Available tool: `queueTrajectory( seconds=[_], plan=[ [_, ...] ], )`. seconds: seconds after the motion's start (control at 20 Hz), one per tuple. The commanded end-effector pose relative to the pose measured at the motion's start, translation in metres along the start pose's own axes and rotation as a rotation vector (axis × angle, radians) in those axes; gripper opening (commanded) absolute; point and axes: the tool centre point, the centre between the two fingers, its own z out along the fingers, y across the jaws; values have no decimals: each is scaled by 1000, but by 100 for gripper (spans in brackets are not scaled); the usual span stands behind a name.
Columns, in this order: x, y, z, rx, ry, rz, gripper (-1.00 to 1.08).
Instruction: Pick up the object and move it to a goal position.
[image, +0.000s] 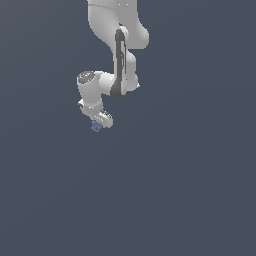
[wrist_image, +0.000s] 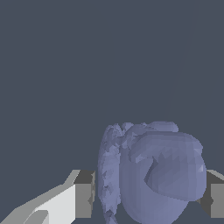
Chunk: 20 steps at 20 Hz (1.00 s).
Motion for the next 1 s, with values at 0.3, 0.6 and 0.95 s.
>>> queueTrajectory(
  seconds=[0.3, 0.6, 0.95],
  plan=[
    [0, 0, 0, 0, 0, 0, -100],
    [2, -5, -11, 0, 0, 0, -100],
    [7, -19, -46, -1, 0, 1, -100]
  ],
)
